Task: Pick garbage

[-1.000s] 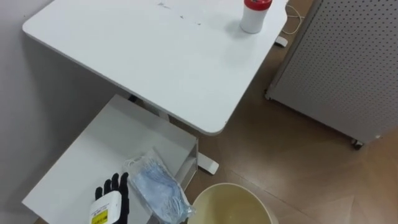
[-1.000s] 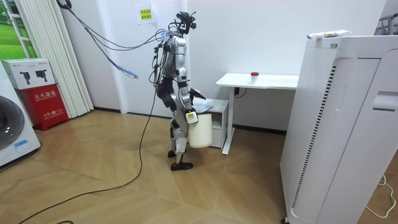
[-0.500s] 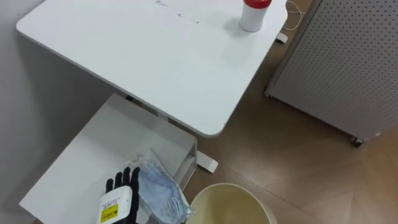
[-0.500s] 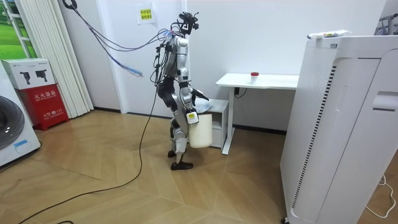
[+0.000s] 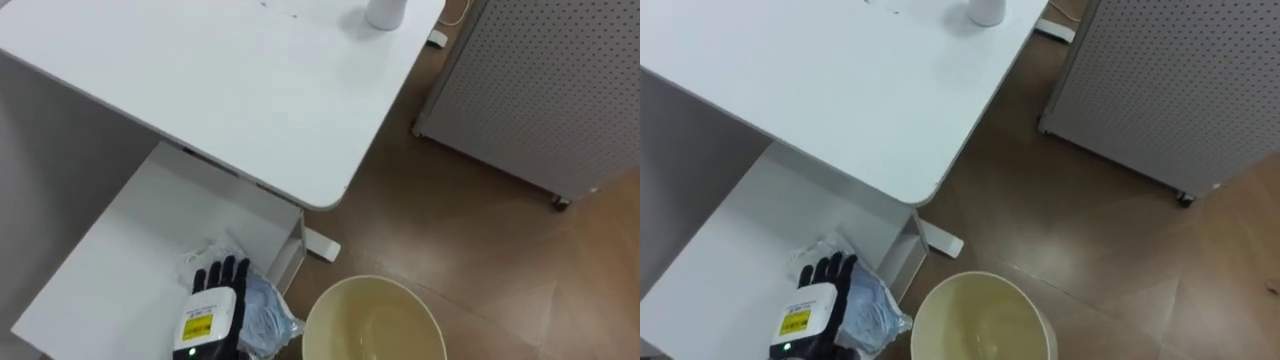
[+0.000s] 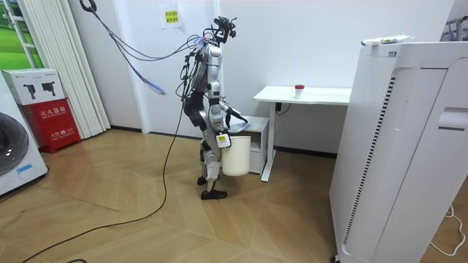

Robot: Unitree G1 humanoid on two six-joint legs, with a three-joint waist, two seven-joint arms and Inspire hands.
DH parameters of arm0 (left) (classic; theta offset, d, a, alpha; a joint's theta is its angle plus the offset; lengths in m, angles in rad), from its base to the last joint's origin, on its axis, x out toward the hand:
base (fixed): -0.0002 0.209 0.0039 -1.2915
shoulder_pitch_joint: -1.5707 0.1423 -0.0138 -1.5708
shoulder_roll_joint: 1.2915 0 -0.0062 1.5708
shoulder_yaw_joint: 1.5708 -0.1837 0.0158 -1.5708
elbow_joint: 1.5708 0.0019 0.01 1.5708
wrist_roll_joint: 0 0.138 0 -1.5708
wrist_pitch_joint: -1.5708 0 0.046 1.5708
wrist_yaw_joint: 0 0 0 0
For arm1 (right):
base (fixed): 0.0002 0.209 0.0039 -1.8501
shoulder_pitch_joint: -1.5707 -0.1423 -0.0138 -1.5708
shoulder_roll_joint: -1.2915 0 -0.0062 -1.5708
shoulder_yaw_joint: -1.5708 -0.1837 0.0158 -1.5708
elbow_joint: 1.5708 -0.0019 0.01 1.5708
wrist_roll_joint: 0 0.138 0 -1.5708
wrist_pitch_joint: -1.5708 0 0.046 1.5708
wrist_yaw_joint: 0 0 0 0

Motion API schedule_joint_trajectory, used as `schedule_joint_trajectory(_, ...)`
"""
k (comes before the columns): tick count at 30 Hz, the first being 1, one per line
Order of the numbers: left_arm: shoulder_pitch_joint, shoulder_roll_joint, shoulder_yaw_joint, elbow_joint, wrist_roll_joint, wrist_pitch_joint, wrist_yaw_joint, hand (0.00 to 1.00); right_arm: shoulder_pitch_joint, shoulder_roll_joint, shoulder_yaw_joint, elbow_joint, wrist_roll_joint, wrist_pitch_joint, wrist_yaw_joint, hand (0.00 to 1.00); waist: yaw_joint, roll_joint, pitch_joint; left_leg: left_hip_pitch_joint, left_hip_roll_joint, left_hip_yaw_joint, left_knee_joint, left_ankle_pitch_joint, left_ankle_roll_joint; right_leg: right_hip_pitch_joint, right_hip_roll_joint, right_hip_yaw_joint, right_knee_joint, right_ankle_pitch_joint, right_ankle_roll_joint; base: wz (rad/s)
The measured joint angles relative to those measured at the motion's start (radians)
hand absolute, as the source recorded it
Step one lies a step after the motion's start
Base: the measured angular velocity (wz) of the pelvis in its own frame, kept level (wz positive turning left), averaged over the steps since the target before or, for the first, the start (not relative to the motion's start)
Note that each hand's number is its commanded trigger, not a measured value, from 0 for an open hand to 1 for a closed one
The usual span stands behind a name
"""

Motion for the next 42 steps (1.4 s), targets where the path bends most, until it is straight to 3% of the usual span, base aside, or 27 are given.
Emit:
schedule_joint_trajectory(8, -0.024, 0.001, -0.014, 0.000, 0.000, 0.006, -0.029, 0.00, -0.001, -0.006, 0.001, -0.074, 0.000, -0.010, 0.003, 1.00, -0.001, -0.001, 0.0043, -0.111, 0.020, 0.008, 0.107, -0.022, 0.000, -0.123, -0.002, 0.015, 0.115, -0.027, -0.021, -0.04)
schedule_joint_trajectory(10, -0.024, 0.002, -0.018, 0.002, 0.000, 0.006, -0.032, 0.54, -0.001, -0.009, 0.002, -0.078, 0.011, -0.010, 0.004, 1.00, 0.000, -0.002, 0.0048, -0.124, 0.023, 0.008, 0.124, -0.027, -0.001, -0.136, -0.002, 0.022, 0.129, -0.036, -0.024, 0.00)
schedule_joint_trajectory(11, -0.023, 0.003, -0.019, 0.003, -0.001, 0.008, -0.033, 1.00, 0.000, -0.009, 0.002, -0.078, 0.029, -0.010, 0.005, 1.00, -0.001, -0.003, 0.0055, -0.126, 0.023, 0.008, 0.130, -0.028, -0.001, -0.140, -0.003, 0.022, 0.138, -0.040, -0.024, 0.00)
schedule_joint_trajectory(17, -0.025, 0.023, -0.030, -0.004, -0.002, 0.019, -0.007, 1.00, 0.000, -0.011, 0.000, -0.078, 0.098, -0.006, 0.008, 1.00, -0.013, -0.006, 0.0053, -0.159, 0.033, 0.008, 0.157, -0.029, 0.000, -0.170, -0.009, 0.019, 0.157, -0.039, -0.028, 0.00)
schedule_joint_trajectory(22, -0.067, 0.048, -0.025, -0.006, 0.001, 0.029, 0.003, 1.00, 0.001, -0.011, 0.001, -0.078, 0.118, 0.004, 0.015, 1.00, -0.015, -0.008, 0.0043, -0.156, 0.031, 0.009, 0.153, -0.029, 0.000, -0.168, -0.008, 0.022, 0.156, -0.039, -0.028, 0.00)
schedule_joint_trajectory(26, -0.066, 0.068, -0.030, -0.020, 0.050, 0.059, -0.002, 1.00, 0.000, -0.009, 0.001, -0.077, 0.121, 0.017, 0.024, 1.00, -0.015, -0.017, 0.0024, -0.154, 0.028, 0.010, 0.140, -0.027, -0.002, -0.169, -0.007, 0.023, 0.149, -0.039, -0.028, 0.00)
schedule_joint_trajectory(42, -0.064, 0.066, -0.038, -0.017, 0.121, 0.113, -0.007, 1.00, -0.012, -0.016, 0.010, -0.075, 0.135, 0.059, 0.031, 1.00, -0.015, -0.021, 0.0017, -0.141, 0.028, 0.009, 0.096, -0.024, -0.006, -0.150, -0.008, 0.002, 0.101, -0.035, -0.029, 0.00)
